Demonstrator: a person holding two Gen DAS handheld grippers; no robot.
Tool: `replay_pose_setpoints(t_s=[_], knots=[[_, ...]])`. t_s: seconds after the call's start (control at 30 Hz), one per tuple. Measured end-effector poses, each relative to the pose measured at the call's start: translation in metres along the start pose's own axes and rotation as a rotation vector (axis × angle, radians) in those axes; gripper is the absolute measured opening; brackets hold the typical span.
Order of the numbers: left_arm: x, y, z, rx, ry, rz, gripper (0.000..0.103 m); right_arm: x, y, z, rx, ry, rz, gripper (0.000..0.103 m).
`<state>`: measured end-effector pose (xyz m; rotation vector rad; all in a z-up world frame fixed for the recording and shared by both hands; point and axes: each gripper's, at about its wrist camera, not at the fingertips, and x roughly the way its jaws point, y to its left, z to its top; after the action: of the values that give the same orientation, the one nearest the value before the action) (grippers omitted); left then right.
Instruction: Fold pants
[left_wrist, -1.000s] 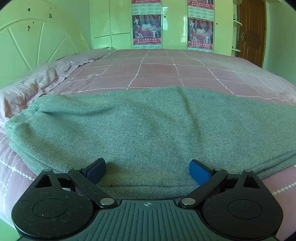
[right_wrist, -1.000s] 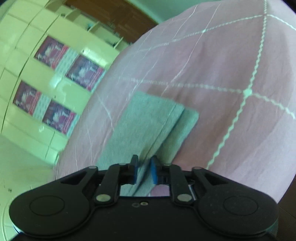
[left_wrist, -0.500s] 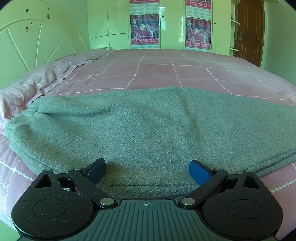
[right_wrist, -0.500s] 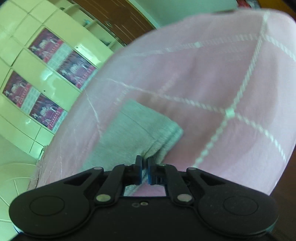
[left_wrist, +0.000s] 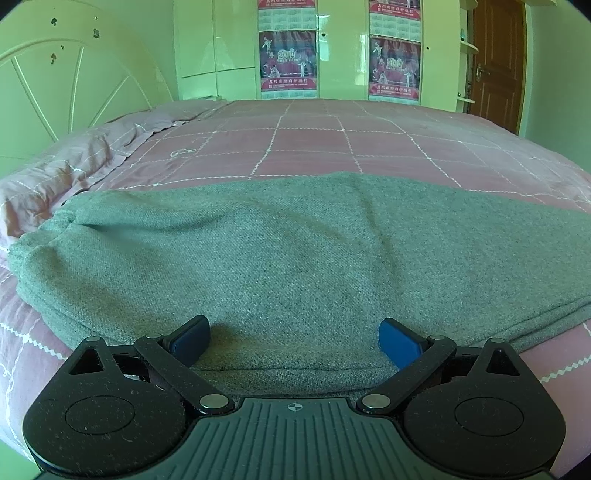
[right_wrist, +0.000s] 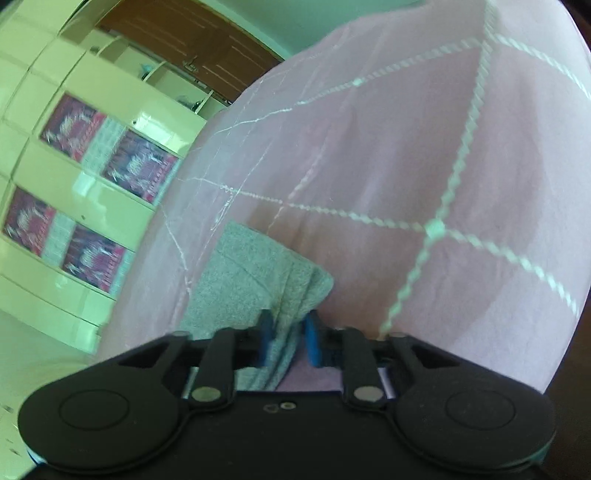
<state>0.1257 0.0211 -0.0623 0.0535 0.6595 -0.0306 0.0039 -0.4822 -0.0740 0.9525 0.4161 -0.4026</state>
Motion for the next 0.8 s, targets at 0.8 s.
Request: replay_pose_setpoints(t_s=[0.8], knots=[[-0.030,0.020,-0.005,-0.120,-0.090,0.010,0.098,-0.034,0.073,-0.058,-0.179,0.106,0.148,0.020]])
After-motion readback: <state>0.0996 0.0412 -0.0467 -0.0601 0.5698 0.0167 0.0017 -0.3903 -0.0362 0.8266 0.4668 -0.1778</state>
